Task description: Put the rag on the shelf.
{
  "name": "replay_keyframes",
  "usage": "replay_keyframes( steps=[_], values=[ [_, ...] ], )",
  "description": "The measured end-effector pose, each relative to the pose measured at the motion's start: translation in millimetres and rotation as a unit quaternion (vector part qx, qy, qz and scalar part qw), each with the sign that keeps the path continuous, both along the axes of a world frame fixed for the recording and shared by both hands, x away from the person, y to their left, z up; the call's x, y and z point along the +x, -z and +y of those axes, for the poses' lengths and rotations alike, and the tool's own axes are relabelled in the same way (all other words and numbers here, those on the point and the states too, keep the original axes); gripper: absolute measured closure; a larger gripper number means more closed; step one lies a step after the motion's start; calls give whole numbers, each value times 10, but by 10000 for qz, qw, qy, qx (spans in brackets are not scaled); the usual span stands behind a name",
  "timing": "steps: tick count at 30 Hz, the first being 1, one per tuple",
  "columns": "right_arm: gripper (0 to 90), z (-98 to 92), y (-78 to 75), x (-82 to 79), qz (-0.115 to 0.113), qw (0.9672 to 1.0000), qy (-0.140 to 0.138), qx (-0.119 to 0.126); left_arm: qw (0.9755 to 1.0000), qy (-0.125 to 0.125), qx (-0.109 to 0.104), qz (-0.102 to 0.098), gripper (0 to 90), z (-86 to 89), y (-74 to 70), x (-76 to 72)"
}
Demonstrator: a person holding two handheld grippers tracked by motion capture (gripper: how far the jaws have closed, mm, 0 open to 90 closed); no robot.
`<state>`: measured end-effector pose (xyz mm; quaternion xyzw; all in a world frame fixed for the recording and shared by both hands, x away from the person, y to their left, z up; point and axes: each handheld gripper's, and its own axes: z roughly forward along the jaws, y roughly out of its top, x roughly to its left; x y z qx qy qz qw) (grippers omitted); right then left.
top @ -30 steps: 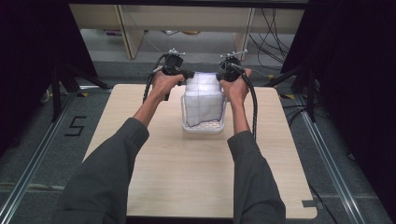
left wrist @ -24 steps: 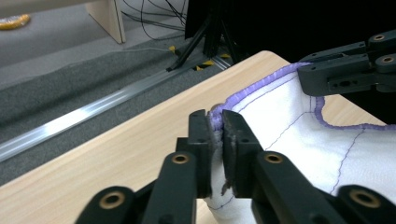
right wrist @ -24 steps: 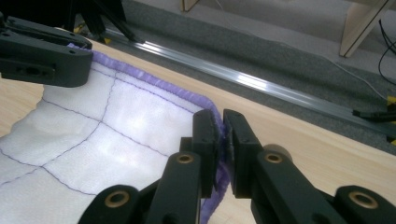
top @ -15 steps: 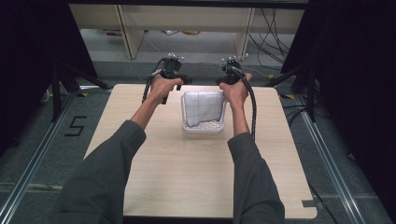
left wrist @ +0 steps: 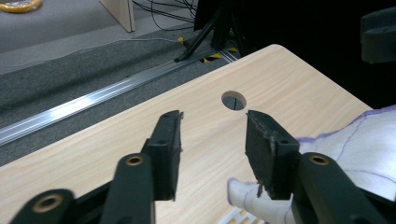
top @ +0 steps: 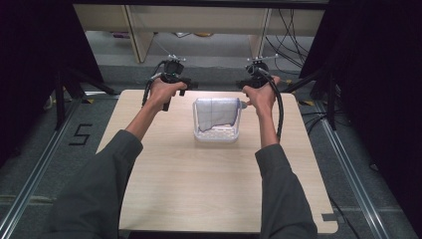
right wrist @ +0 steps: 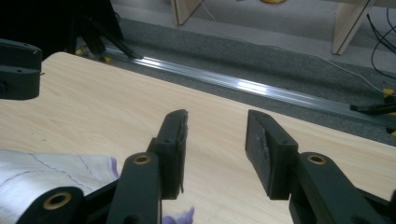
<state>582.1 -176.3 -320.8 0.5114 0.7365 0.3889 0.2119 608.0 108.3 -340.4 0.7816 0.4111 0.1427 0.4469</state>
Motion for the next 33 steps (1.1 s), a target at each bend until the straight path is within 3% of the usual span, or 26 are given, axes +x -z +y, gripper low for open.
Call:
replay_keyframes(
  steps=[5, 7, 10, 12, 13, 20, 21, 23, 25, 30, 33],
  values=[
    [560, -37, -5, -74, 122, 9998, -74, 156, 9999, 85, 9, 79, 458, -12, -28, -54],
    [547, -39, -11, -115, 124, 9995, -94, 286, 9999, 114, 10, 124, 418, -20, -37, -93],
    [514, -77, -29, -138, 23, 9994, -279, 212, 9998, 119, 77, 107, 381, -5, -43, -169],
    [505, -70, -59, -187, 84, 9992, -242, 305, 9996, 176, 155, 148, 357, 5, -49, -212],
    [503, -83, -66, -201, 11, 9991, -287, 298, 9996, 195, 160, 128, 350, 14, -55, -239],
    [464, -154, -70, -290, 19, 9991, -319, 283, 9997, 173, 61, 128, 324, 92, -80, -383],
    [458, -194, -54, -314, 24, 9992, -282, 293, 9997, 230, -69, 89, 324, 127, -103, -438],
    [454, -235, -43, -341, 9, 9991, -323, 273, 9996, 260, -93, 48, 324, 164, -112, -491],
    [451, -254, -24, -382, 94, 9988, -262, 397, 9994, 314, -107, 89, 320, 203, -108, -538],
    [452, -341, 4, -441, 111, 9987, -240, 435, 9991, 335, -247, 71, 316, 244, -75, -617],
    [447, -365, 11, -470, 35, 9986, -376, 378, 9988, 389, -298, 79, 314, 275, -39, -658]
  ],
)
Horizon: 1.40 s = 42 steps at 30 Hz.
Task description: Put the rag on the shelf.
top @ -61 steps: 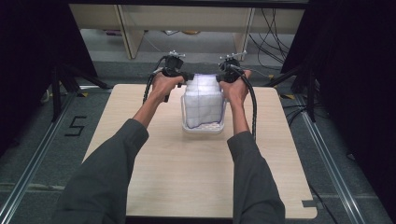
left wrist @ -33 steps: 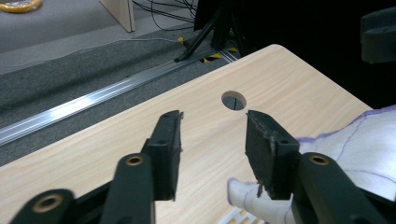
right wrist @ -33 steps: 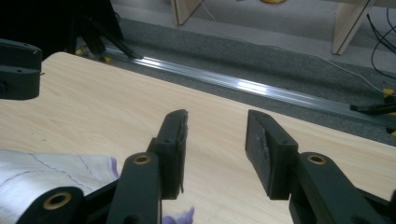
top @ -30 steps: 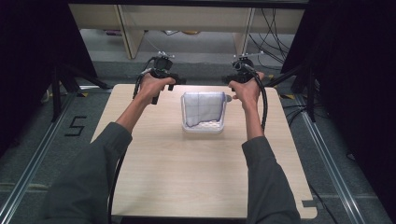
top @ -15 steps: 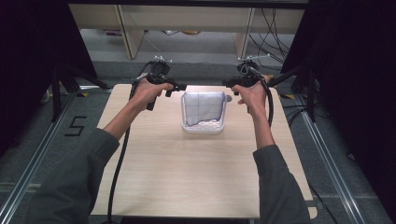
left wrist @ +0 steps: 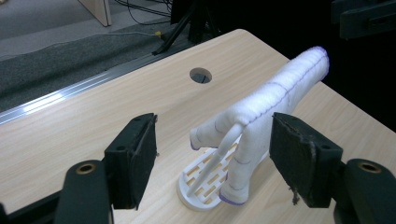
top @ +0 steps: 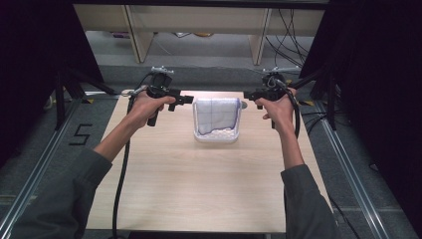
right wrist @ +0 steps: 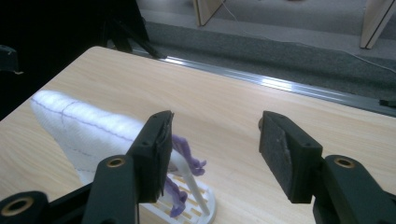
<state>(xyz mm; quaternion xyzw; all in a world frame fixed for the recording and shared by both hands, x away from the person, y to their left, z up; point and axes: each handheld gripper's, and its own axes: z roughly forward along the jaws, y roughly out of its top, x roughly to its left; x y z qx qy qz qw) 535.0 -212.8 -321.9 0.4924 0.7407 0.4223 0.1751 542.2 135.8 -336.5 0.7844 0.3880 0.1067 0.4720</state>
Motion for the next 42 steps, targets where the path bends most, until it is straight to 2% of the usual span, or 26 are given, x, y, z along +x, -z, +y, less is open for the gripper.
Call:
replay_keyframes(
  steps=[1, 2, 3, 4, 5, 7, 9, 14, 18, 20, 21, 25, 29, 36, 38, 41, 42],
  values=[
    [445, 2, 0, -12, -39, 10000, -32, -19, 10000, 13, 7, 1, 314, 6, 8, -9],
    [444, 23, -5, -43, 42, 9999, 28, 87, 10000, 24, -1, 0, 314, 10, 16, -22],
    [443, 18, -2, -49, -36, 10000, -46, 21, 10000, 61, 41, -6, 312, 23, 19, -35],
    [442, 29, -5, -65, -26, 10000, -71, 37, 10000, 45, -55, -10, 311, 18, 28, -53],
    [442, 29, -5, -65, -26, 10000, -71, 37, 10000, 45, -55, -10, 311, 18, 28, -53],
    [434, 51, -8, -103, -89, 9998, -203, 5, 9999, 124, 19, -11, 307, 12, 44, -102],
    [430, 69, -10, -126, -45, 9998, -168, 9, 9999, 127, 47, -41, 300, 7, 45, -120],
    [406, 115, -9, -233, -140, 9994, -311, -23, 9996, 247, -43, -86, 265, -13, 69, -237],
    [388, 114, 16, -304, -86, 9996, -268, 12, 9995, 285, -121, -104, 235, -5, 99, -312],
    [386, 103, 24, -316, -139, 9995, -273, -3, 9994, 289, -151, -121, 230, 0, 106, -329],
    [380, 85, 29, -349, -235, 9992, -333, -40, 9994, 286, -170, -110, 224, 4, 109, -349],
    [370, 90, 35, -429, -217, 9993, -312, -3, 9990, 349, -258, -119, 217, 16, 138, -430],
    [369, 102, 52, -508, -300, 9988, -381, -6, 9991, 336, -81, -264, 218, 12, 157, -503],
    [366, 124, 126, -636, -334, 9985, -430, 36, 9988, 389, -181, -244, 218, 34, 233, -615],
    [365, 140, 151, -679, -247, 9988, -425, 76, 9986, 425, -223, -227, 213, 39, 246, -652],
    [364, 136, 181, -689, -311, 9981, -528, 48, 9984, 436, -266, -237, 212, 41, 254, -690],
    [363, 160, 191, -730, -220, 9985, -478, 118, 9980, 506, -285, -237, 211, 43, 269, -714]
  ],
)
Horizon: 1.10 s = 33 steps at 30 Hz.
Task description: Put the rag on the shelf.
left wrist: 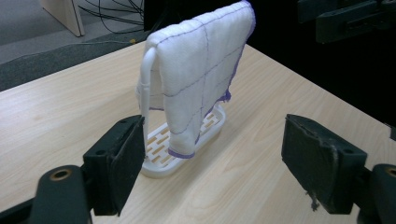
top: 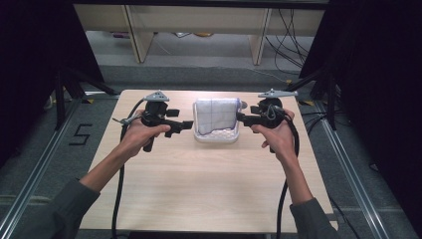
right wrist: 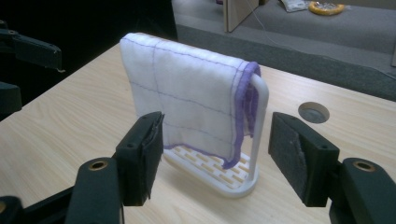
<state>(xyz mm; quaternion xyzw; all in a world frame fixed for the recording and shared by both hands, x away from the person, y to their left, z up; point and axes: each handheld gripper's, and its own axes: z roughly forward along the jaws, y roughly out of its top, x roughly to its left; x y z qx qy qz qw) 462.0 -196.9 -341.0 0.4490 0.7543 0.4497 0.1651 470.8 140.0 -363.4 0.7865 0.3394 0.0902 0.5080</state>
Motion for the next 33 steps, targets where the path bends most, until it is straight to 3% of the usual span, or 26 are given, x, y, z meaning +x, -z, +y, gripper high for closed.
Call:
replay_keyframes(
  steps=[1, 10, 11, 24, 25, 26, 30, 32, 33],
  values=[
    [364, -1, 18, 4, -112, 9999, -64, 13, 10000, -36, -1, -15, 211, -3, 9, -20],
    [360, 68, 80, -95, -182, 9995, -260, -72, 9999, 60, -125, 74, 210, 61, 121, -100],
    [359, 85, 80, -127, -53, 9997, -225, -6, 9999, 60, -125, 74, 211, 61, 121, -100],
    [353, 176, 244, -289, -163, 9993, -345, -62, 9991, 196, -353, 151, 213, 134, 301, -256],
    [352, 190, 254, -308, -83, 9994, -346, -5, 9990, 212, -359, 163, 213, 136, 311, -271],
    [352, 177, 269, -292, -220, 9986, -469, -106, 9990, 220, -340, 180, 213, 138, 318, -289],
    [351, 209, 314, -359, -29, 9993, -373, -37, 9991, 293, -287, 127, 212, 145, 358, -338],
    [351, 212, 360, -360, -163, 9988, -447, -97, 9991, 349, -243, 65, 212, 141, 394, -357],
    [352, 217, 371, -377, -92, 9990, -418, -96, 9990, 362, -239, 87, 212, 135, 417, -368]
  ],
)
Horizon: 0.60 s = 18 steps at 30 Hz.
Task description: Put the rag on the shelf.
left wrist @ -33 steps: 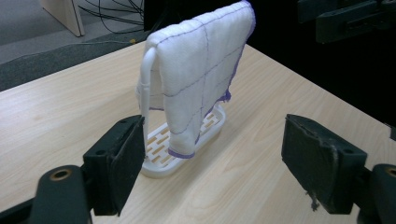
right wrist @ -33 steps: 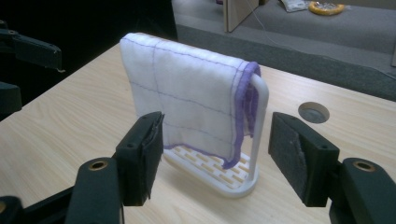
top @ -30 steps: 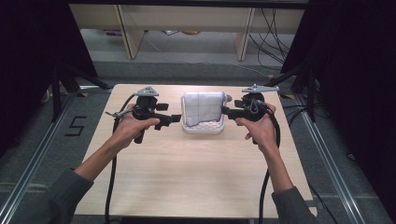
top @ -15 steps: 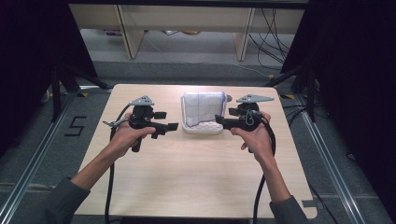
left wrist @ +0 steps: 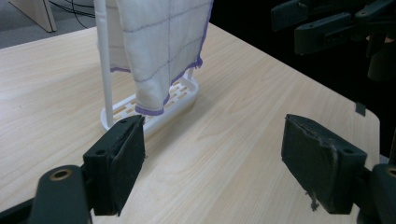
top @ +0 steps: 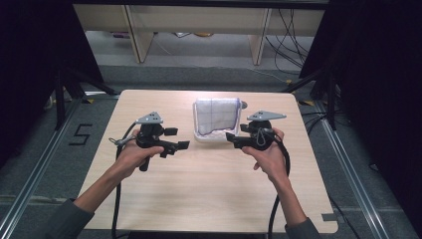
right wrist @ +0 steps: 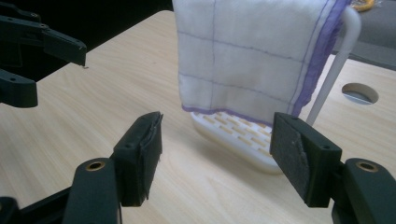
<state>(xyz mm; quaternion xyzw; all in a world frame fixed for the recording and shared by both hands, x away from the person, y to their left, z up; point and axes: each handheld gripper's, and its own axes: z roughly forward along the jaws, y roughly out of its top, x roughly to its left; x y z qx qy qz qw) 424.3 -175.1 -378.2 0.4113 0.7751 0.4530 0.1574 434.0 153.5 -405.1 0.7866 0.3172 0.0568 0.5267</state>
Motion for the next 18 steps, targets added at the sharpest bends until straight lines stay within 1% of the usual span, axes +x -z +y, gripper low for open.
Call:
replay_keyframes(
  steps=[1, 2, 3, 4, 5, 6, 7, 8, 9, 10, 11, 12, 13, 14, 15, 16, 17, 18],
  values=[
    [351, -2, 12, -7, 22, 10000, -54, -15, 10000, 18, 52, 47, 212, 0, 17, -13],
    [351, 6, 33, -18, 18, 10000, -43, 13, 10000, 61, 37, 70, 211, -2, 40, -21],
    [352, 5, 48, -33, 39, 10000, -28, -4, 10000, 50, 48, 66, 211, -3, 61, -35],
    [351, 18, 70, -49, 121, 9999, -26, -25, 9999, 65, 62, 66, 211, -2, 79, -48],
    [352, 18, 100, -40, 66, 9999, -121, -76, 9999, 104, 45, 70, 211, -2, 101, -59],
    [351, 24, 120, -46, 79, 9998, -117, -108, 9999, 101, 66, 69, 211, -3, 117, -74],
    [351, 37, 132, -67, 177, 9998, -77, -90, 9999, 113, 60, 47, 211, -5, 138, -86],
    [351, 37, 132, -67, 177, 9998, -77, -90, 9999, 113, 60, 47, 211, -5, 138, -86],
    [351, 51, 168, -76, 187, 9997, -117, -109, 9998, 132, 101, 52, 211, 2, 153, -110],
    [351, 57, 180, -81, 204, 9996, -133, -133, 9999, 138, 53, 26, 211, -2, 168, -120],
    [351, 63, 195, -79, 149, 9997, -121, -151, 9998, 140, 112, 32, 211, 1, 172, -136],
    [351, 66, 203, -80, 208, 9995, -168, -167, 9998, 139, 170, 30, 211, 1, 178, -152],
    [351, 72, 227, -70, 138, 9995, -229, -155, 9998, 178, 133, 16, 211, -3, 196, -161],
    [350, 77, 226, -83, 177, 9995, -181, -193, 9997, 181, 138, 12, 211, -4, 210, -173],
    [349, 92, 242, -89, 231, 9994, -182, -179, 9997, 171, 189, 29, 211, -3, 217, -188],
    [349, 92, 242, -89, 231, 9994, -182, -179, 9997, 171, 189, 29, 211, -3, 217, -188],
    [347, 103, 273, -87, 220, 9993, -259, -176, 9997, 191, 162, 16, 211, -3, 249, -212],
    [346, 117, 286, -98, 222, 9994, -217, -162, 9996, 214, 196, 22, 211, -1, 261, -217]
  ],
)
